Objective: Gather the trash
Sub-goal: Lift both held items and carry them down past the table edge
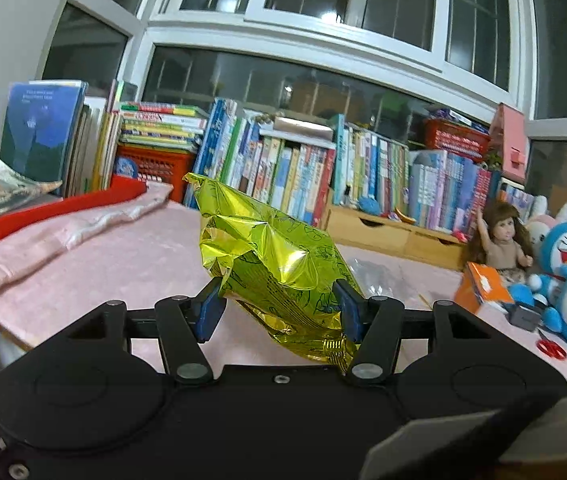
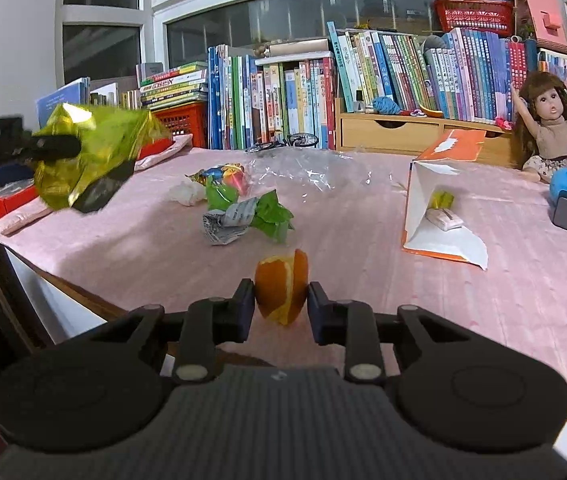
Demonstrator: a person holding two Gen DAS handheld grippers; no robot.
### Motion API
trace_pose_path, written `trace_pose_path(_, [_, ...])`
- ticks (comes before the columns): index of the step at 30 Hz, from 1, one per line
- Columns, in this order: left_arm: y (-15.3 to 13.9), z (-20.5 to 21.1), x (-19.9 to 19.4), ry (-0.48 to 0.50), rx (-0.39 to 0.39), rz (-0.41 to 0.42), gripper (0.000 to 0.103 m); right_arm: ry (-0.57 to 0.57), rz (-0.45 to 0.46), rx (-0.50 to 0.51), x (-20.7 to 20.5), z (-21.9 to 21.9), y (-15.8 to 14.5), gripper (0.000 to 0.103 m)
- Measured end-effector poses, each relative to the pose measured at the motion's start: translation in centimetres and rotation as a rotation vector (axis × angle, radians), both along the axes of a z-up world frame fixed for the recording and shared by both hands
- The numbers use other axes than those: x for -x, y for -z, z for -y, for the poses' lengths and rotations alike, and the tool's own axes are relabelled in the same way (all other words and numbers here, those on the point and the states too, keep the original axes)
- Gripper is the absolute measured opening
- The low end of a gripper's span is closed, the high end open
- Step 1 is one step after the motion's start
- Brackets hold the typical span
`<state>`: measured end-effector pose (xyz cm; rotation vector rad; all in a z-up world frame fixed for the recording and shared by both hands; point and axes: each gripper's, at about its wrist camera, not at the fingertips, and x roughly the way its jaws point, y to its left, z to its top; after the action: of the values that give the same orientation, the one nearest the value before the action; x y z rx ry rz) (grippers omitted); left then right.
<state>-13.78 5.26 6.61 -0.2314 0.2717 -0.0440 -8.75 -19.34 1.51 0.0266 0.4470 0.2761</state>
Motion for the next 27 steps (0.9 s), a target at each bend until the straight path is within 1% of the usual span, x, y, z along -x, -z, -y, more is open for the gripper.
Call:
trace_pose_path(5, [0.6,-0.1,2.1,0.048,0.001,-0.064,0.056,0.009,0.005,-0.036,1.9,0.4,-0.5,0.029])
trace_pose_path(7, [0.9,-0.2,3.3,0.041,0.009,-0.067,0.055,0.002,0.01,-0.036,3.1,0.4,-0.6,0.028])
trace_pose_path(10, [1.2,0.0,5.2,0.044,-0.046,-0.068,0.055,-0.009,0.012,-0.006,4.2,0.1,-0.4,0.026])
trace_pose_path(14, [1.7,0.2,6.7,0.103,-0.042,-0.115,0.055,-0.016,-0.008,-0.013,5.0,0.0,-0.3,0.025])
trace_pose_path(18, [2.4,0.2,7.6,0.139,-0.029,-0.181,0.055,-0.025,-0.046,-0.043,6.2,-0.1,0.1,0.023])
trace_pose_path(22, [3.0,0.3,8.6,0.175,-0.061,-0.23,0.055,-0.037,-0.096,-0.06,7.8,0.0,0.7,0.022])
trace_pose_path(27, [4.5,0.6,9.1,0.245,-0.074,-0.34,0.055,-0.029,-0.184,-0.084,9.0,0.0,2.5,0.022])
